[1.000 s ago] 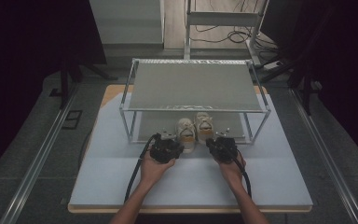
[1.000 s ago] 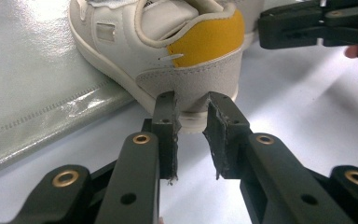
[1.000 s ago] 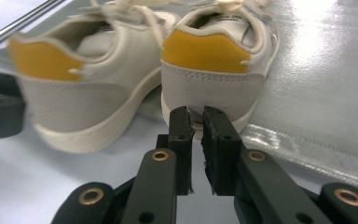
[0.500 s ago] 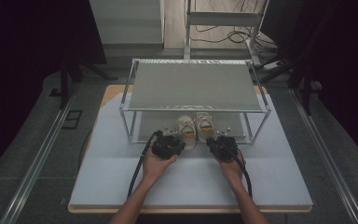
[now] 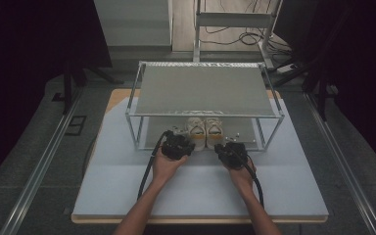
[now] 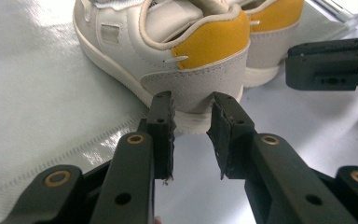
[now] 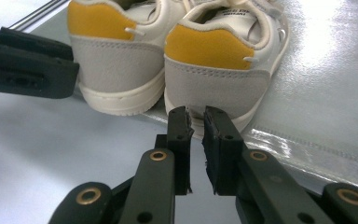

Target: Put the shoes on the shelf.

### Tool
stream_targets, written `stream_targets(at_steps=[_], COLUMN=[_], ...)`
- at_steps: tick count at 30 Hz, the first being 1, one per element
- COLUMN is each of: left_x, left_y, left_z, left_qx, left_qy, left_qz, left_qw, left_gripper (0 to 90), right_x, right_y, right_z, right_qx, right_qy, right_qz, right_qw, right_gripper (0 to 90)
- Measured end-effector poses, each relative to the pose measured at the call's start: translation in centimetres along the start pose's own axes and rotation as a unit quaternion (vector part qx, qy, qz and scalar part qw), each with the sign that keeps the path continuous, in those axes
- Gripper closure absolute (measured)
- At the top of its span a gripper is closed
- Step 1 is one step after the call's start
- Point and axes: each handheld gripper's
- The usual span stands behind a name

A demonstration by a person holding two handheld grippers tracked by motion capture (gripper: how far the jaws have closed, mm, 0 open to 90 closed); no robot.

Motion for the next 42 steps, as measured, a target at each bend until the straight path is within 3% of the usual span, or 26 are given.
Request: stream_targets(at_steps=[5,7,13,31,41,42], left_x=[0.2,0.4,0.6,0.6,1.3,1.4], left_y=[-0.2,-0.6,-1.0,-1.3,-1.9,-1.9], left_z=[-0.1,0.1,0.7,0.9,1.0,1.0], left_qx=[0.003,0.019,0.002,-0.009,0.018,0.012], left_qy=[0.000,-0.005,-0.008,-0.009,-0.012,-0.014], left_qz=[0.001,0.013,0.002,-0.008,-0.010,-0.017], left_qw=[1.0000,0.9997,1.0000,0.9999,0.9997,0.9997], left_gripper=[69.3,69.4,69.3,67.5,67.5,67.4], right_x=[0.1,0.1,0.1,1.5,1.2,1.2], right_y=[-0.1,-0.1,-0.2,-0.2,-0.4,-0.4], right_z=[0.1,0.1,0.2,1.5,2.3,2.4], right_qx=[0.001,0.001,0.001,-0.008,-0.004,-0.004], right_qy=[0.001,0.001,0.000,0.000,-0.016,-0.017], right_qz=[-0.002,-0.002,-0.004,0.000,-0.007,-0.008], right_qw=[1.0000,1.0000,1.0000,1.0000,0.9998,0.9998], right_gripper=[80.3,80.2,80.2,80.6,80.6,80.6])
Point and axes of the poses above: each handheld gripper's, and its own axes: z roughly forward along the jaws, x roughly out of its top, y roughly to its right, and after that the axes turned 15 degrees about -y, right-handed
